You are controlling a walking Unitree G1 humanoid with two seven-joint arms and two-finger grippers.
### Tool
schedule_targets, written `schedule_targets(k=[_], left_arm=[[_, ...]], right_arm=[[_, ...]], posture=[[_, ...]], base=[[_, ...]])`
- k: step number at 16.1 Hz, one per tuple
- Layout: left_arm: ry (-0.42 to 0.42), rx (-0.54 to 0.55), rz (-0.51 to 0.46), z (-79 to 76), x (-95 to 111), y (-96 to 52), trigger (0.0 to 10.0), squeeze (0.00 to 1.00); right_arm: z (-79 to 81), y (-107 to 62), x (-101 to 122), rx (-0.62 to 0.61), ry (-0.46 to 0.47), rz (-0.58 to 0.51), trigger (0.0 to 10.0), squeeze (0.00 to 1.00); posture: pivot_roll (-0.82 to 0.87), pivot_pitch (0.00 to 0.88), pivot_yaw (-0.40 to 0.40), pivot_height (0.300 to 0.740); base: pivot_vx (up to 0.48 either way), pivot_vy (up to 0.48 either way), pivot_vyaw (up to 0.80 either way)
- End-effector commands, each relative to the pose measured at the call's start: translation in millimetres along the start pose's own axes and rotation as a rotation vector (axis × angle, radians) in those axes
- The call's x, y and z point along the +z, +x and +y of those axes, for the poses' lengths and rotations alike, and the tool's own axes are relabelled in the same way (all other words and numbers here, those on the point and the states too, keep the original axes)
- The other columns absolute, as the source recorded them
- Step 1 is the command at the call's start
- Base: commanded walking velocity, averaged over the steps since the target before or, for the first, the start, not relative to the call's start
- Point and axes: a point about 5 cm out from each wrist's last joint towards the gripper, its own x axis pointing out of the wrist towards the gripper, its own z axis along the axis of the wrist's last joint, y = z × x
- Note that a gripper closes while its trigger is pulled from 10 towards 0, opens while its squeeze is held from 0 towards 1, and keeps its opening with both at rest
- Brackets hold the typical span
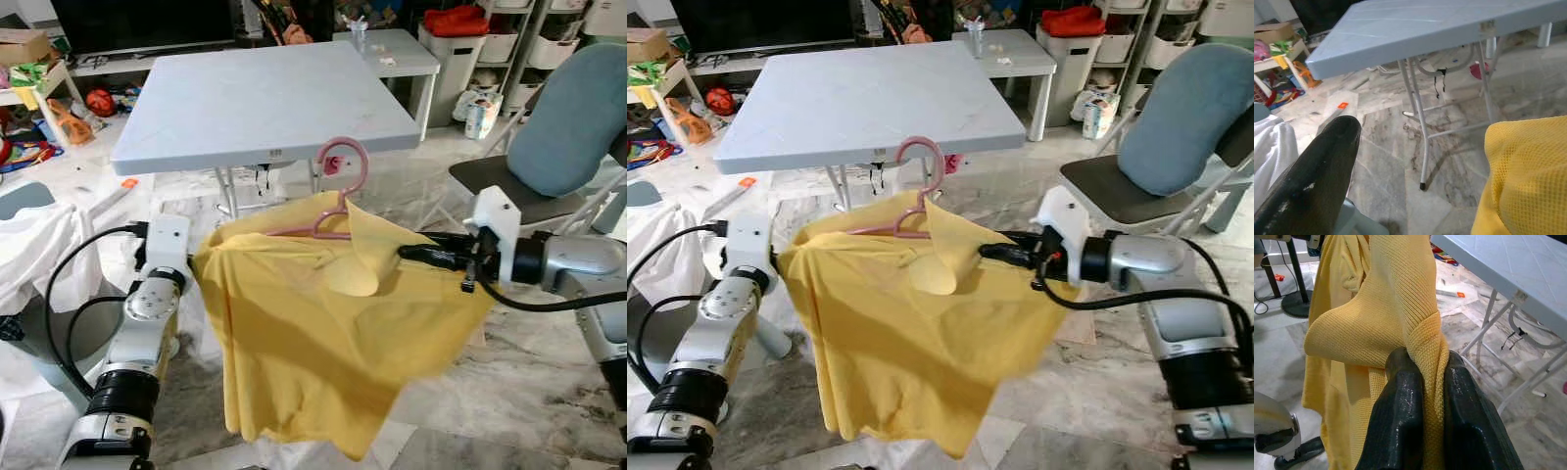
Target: Hang hanger
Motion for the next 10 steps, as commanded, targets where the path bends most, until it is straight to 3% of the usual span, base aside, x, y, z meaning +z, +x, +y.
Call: schedule_targets(k=[1, 3, 5, 6, 8, 9, 10], left_arm=[[0.003, -0.014, 0.010, -3.9, -1.9, 0.3, 10.0, 1.00], [0.049, 0.051, -0.008, 0.8, 1.7, 2.0, 10.0, 1.00], [0.050, 0.170, -0.092, 9.4, 17.1, 4.8, 10.0, 1.00], [0.111, 0.203, -0.143, 11.7, 25.5, 5.2, 10.0, 1.00], [0.207, 0.345, -0.150, 25.7, 31.1, 5.6, 10.0, 1.00], [0.304, 0.375, -0.159, 29.5, 34.6, 6.3, 10.0, 1.00], [0.303, 0.391, -0.170, 31.3, 36.3, 6.8, 10.0, 1.00]], right_arm=[[-6.5, 0.1, 19.3, -0.066, -0.064, -0.072, 10.0, 0.00], [-10.9, 1.4, 16.7, -0.107, -0.085, -0.072, 10.0, 0.00], [-17.5, 2.3, 19.2, -0.176, -0.117, -0.076, 10.0, 0.00], [-21.4, 3.1, 20.4, -0.220, -0.151, -0.070, 10.0, 0.00], [-25.4, 5.7, 24.4, -0.279, -0.183, -0.087, 10.0, 0.00], [-22.3, 8.2, 26.5, -0.259, -0.193, -0.101, 10.0, 0.00], [-18.4, 9.5, 25.8, -0.227, -0.196, -0.100, 10.0, 0.00]], posture=[[-0.14, 0.000, 0.036, 0.740], [-0.14, 0.000, 0.035, 0.740], [-0.14, 0.000, 0.034, 0.740], [-0.14, 0.000, 0.034, 0.740], [-0.15, 0.000, 0.034, 0.740], [-0.15, 0.000, 0.035, 0.740], [-0.15, 0.000, 0.035, 0.740]], base=[[0.000, 0.000, 0.00], [0.000, 0.000, 0.00], [0.000, 0.000, 0.00], [0.000, 0.000, 0.00], [0.000, 0.000, 0.00], [0.000, 0.000, 0.00], [0.000, 0.000, 0.00]])
